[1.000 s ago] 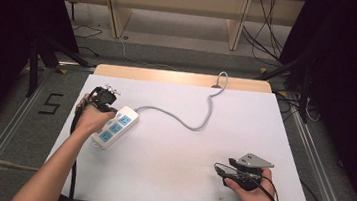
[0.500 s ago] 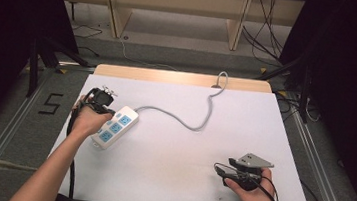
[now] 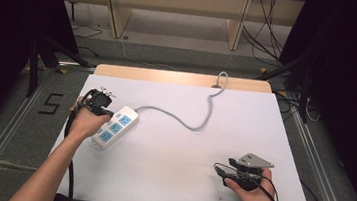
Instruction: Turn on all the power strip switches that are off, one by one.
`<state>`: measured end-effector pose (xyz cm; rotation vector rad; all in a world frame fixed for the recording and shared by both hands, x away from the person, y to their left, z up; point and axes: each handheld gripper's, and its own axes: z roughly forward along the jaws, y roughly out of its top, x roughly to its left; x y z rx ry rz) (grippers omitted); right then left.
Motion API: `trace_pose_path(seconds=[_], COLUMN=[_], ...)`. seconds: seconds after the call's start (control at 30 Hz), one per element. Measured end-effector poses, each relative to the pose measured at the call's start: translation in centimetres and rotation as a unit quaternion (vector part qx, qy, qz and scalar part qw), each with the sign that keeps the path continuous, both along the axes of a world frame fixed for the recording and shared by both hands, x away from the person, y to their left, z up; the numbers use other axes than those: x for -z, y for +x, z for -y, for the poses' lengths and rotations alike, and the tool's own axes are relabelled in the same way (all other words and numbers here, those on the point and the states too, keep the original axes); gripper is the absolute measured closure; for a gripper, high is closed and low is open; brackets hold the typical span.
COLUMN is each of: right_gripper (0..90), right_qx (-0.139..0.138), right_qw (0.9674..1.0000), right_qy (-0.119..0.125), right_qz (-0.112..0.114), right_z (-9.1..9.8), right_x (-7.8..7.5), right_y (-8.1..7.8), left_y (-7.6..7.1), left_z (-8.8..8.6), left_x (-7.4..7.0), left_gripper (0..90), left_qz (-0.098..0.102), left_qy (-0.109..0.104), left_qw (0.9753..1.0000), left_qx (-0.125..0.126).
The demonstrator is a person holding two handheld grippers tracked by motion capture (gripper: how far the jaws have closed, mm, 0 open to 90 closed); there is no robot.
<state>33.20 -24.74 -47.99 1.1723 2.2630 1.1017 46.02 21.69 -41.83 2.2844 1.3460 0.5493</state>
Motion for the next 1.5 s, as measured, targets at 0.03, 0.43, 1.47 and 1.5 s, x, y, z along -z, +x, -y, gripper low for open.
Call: trace_pose_path(seconds=[0.03, 0.43, 1.47, 1.5], right_gripper=[42.0, 41.9, 41.9, 41.9], right_qx=[0.0, 0.0, -0.001, -0.001], right_qw=[1.0, 1.0, 1.0, 1.0], right_qy=[0.0, 0.0, -0.001, -0.001], right_qz=[0.0, 0.001, 0.0, 0.0], right_z=[0.0, 0.0, 0.0, 0.0], right_x=[0.0, 0.0, 0.0, 0.0], right_y=[0.0, 0.0, 0.0, 0.0], left_y=[0.0, -0.6, -2.4, -2.4], left_z=[0.0, -0.3, -1.8, -1.9], left_x=[0.0, -0.2, -0.2, -0.3], left_gripper=[89.7, 89.7, 89.7, 89.7], left_qz=[0.0, 0.002, 0.007, 0.007], left_qy=[0.0, 0.001, -0.005, -0.005], left_qw=[1.0, 1.0, 0.9999, 0.9999], left_qx=[0.0, 0.001, -0.009, -0.008])
